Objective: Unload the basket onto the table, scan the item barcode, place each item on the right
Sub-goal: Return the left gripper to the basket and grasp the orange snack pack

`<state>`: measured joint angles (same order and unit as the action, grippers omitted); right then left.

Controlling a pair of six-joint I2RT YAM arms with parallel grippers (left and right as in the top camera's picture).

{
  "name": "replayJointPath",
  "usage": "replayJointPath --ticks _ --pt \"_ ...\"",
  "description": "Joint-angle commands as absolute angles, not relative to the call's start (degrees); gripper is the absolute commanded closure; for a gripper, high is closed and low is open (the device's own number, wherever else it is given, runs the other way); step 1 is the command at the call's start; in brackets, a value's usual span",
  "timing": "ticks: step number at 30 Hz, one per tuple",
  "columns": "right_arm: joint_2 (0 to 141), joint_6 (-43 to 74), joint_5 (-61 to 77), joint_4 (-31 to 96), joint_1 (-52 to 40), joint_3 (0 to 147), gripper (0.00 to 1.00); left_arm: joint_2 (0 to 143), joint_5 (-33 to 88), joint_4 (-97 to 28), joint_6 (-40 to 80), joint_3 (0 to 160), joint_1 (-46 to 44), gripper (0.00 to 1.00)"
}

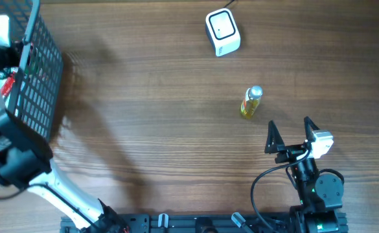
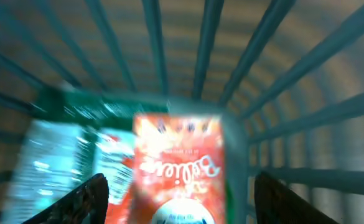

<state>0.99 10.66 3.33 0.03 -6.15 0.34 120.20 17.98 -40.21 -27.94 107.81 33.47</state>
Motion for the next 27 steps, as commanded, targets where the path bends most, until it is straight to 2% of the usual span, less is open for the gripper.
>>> replayJointPath --ticks 1,6,10,15,24,27 --pt "0.64 10.66 2.61 -0.1 -5.87 0.3 0.0 110.83 18.98 -38.96 -26.35 108.03 33.52 0.33" --pt "0.64 10.66 2.63 -0.12 -5.87 0.3 0.0 101.08 18.96 -38.79 -26.33 108.03 33.54 0.32" --pt "0.64 10.66 2.63 -0.1 -5.87 0.3 0.0 99.44 17.47 -41.54 -26.11 108.01 33.54 0.28" --pt "0.64 10.68 2.63 -0.1 -5.87 0.3 0.0 103.28 16.01 -42.98 -26.13 107.85 33.54 0.12" --pt "0.64 10.66 2.61 -0.1 -5.87 0.3 0.0 114.32 15.97 -38.94 -21.61 107.85 34.52 0.11" --pt "0.64 10.66 2.61 -0.12 -5.87 0.3 0.0 117.67 16.29 -38.96 -21.63 107.85 34.35 0.06"
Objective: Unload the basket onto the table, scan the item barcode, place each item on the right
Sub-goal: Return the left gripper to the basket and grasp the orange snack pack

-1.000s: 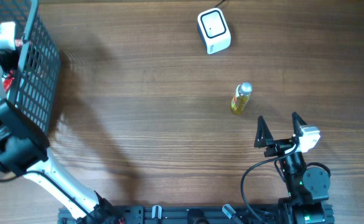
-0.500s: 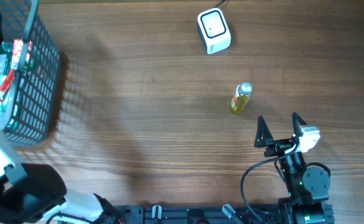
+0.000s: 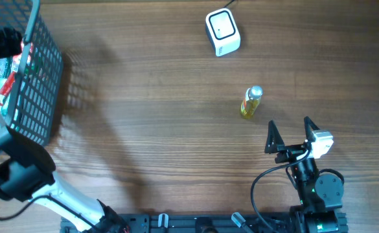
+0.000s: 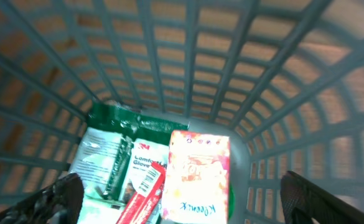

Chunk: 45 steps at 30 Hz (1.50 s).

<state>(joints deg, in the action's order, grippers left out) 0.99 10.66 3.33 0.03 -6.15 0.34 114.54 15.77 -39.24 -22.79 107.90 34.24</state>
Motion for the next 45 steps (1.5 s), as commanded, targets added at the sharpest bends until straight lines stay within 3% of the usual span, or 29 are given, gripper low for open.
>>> replayJointPath --ticks 1,16,20,30,32,34,37,45 --pt "0.64 10.66 2.61 -0.1 -5.87 0.3 0.0 119.31 16.56 -38.98 -21.63 107.85 34.35 0.06" --pt "0.64 10.66 2.61 -0.1 -5.87 0.3 0.0 126.78 21.56 -38.35 -21.82 107.85 34.24 0.0" --pt "0.64 10.66 2.61 -0.12 -5.87 0.3 0.0 127.66 20.91 -38.52 -21.82 107.83 34.24 0.09" --pt "0.64 10.66 2.61 -0.1 -5.87 0.3 0.0 130.28 19.88 -39.33 -21.85 107.83 34.24 0.14" --pt "0.64 10.66 2.61 -0.1 -5.87 0.3 0.0 130.26 19.9 -38.92 -21.85 107.85 34.24 0.21" --pt "0.64 10.66 2.61 -0.1 -5.87 0.3 0.0 130.19 19.9 -38.94 -21.82 107.85 34.24 0.38" --pt "0.64 10.66 2.61 -0.1 -5.87 0.3 0.0 129.43 19.92 -38.5 -21.82 107.94 34.24 0.46" --pt "0.64 10.66 2.61 -0.1 -5.87 0.3 0.0 123.96 19.9 -38.13 -21.82 107.96 34.24 0.5"
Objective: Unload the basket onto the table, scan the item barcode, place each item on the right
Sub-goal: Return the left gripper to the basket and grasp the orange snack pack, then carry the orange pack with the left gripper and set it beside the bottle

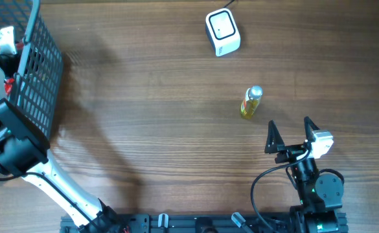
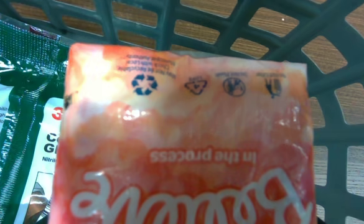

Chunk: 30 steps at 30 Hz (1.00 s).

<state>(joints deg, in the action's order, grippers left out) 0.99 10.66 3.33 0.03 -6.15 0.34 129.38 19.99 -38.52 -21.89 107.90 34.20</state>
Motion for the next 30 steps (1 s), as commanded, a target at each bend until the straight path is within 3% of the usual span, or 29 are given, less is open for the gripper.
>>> replayJointPath --ticks 1,12,19,24,30 --pt "0.64 10.66 2.61 -0.1 -5.87 0.3 0.0 122.91 19.9 -37.93 -21.82 107.96 34.24 0.49" --pt "0.64 10.66 2.61 -0.1 -5.87 0.3 0.01 100.03 19.88 -32.1 -21.61 108.03 34.24 0.48" --pt "0.64 10.68 2.61 -0.12 -5.87 0.3 0.0 85.52 19.9 -34.02 -12.75 108.01 32.08 0.5" --pt "0.64 10.68 2.61 -0.1 -5.87 0.3 0.0 81.45 19.03 -44.82 -10.74 108.01 23.35 0.5" --pt "0.64 10.66 2.61 -0.1 -5.87 0.3 0.0 82.76 6.76 -58.37 -2.22 107.87 4.45 0.52"
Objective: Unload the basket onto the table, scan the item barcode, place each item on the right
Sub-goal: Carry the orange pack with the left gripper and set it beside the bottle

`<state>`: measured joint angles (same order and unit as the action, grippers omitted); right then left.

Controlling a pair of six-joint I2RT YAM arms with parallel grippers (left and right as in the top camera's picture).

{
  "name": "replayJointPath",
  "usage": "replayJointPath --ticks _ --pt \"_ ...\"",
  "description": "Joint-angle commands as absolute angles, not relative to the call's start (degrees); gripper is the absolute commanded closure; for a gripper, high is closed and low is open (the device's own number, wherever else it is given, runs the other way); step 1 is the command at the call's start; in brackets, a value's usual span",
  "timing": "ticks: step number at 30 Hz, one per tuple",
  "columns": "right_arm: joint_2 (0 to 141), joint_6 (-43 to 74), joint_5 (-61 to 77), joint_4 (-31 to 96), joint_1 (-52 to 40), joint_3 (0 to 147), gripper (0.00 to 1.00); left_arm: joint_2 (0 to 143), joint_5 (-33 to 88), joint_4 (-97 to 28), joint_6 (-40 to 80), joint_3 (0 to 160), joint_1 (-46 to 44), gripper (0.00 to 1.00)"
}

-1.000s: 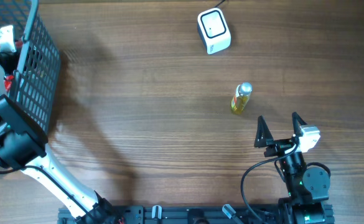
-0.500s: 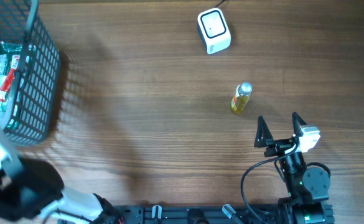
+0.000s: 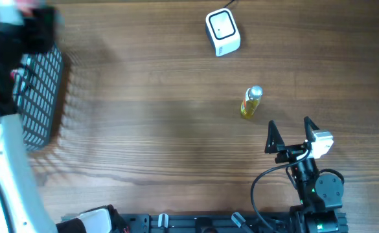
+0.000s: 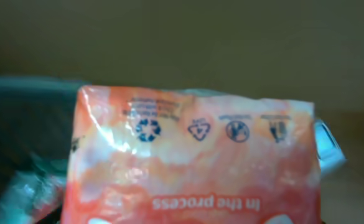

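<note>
An orange-red snack packet (image 4: 194,162) with recycling marks and upside-down print fills the left wrist view. My left gripper (image 3: 39,27) is shut on it; the fingers are hidden behind the packet. In the overhead view that gripper is a raised, blurred shape above the top of the grey wire basket (image 3: 43,97). The white barcode scanner (image 3: 222,31) stands at the far middle of the table. My right gripper (image 3: 291,133) rests open near the front right, with nothing between its fingers.
A small yellow bottle with a silver cap (image 3: 251,102) lies between the scanner and the right gripper. The basket's dark rim (image 4: 26,118) shows blurred at the left, below the packet. The table top is brown wood.
My left gripper was down inside the basket with the packet against the mesh. Now it is raised above the basket's rim with the packet still in it. The right arm has not moved.
My left gripper was open over the packet among other packs in the basket, then higher with the packs still below. Then the packet filled its view inside the basket. Now the packet is held clear above the basket.
</note>
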<state>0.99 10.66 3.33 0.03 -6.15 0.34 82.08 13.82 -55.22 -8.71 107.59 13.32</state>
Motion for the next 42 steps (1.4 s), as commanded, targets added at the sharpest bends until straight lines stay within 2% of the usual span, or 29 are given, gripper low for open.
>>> replayJointPath --ticks 1,9,13,19,22,26,35,37,42 --pt "0.64 10.66 2.61 -0.12 -5.87 0.3 0.0 83.48 4.23 -60.01 -0.25 107.79 0.67 0.52" --pt "0.64 10.66 2.63 -0.1 -5.87 0.3 0.0 89.32 -7.6 -57.87 15.44 100.07 -22.52 0.53" --pt "0.64 10.66 2.61 -0.1 -5.87 0.3 0.0 91.96 -8.95 -48.86 21.61 91.85 -29.23 0.53" --pt "0.64 10.66 2.63 -0.1 -5.87 0.3 0.0 97.23 -17.91 -37.65 29.47 80.31 -37.32 0.48" --pt "0.64 10.66 2.63 -0.12 -5.87 0.3 0.0 100.16 -24.05 -34.79 34.24 77.65 -40.01 0.48" --pt "0.64 10.66 2.61 -0.1 -5.87 0.3 0.0 105.38 -24.95 -33.17 41.47 77.34 -42.54 0.47" --pt "0.64 10.66 2.61 -0.12 -5.87 0.3 0.0 109.3 -22.13 -28.47 41.43 77.23 -46.78 0.43" --pt "0.64 10.66 2.61 -0.12 -5.87 0.3 0.0 109.93 -22.13 -28.18 41.43 77.23 -47.27 0.36" --pt "0.64 10.63 2.61 -0.1 -5.87 0.3 0.0 110.45 -22.13 -28.03 41.41 77.23 -47.51 0.3"
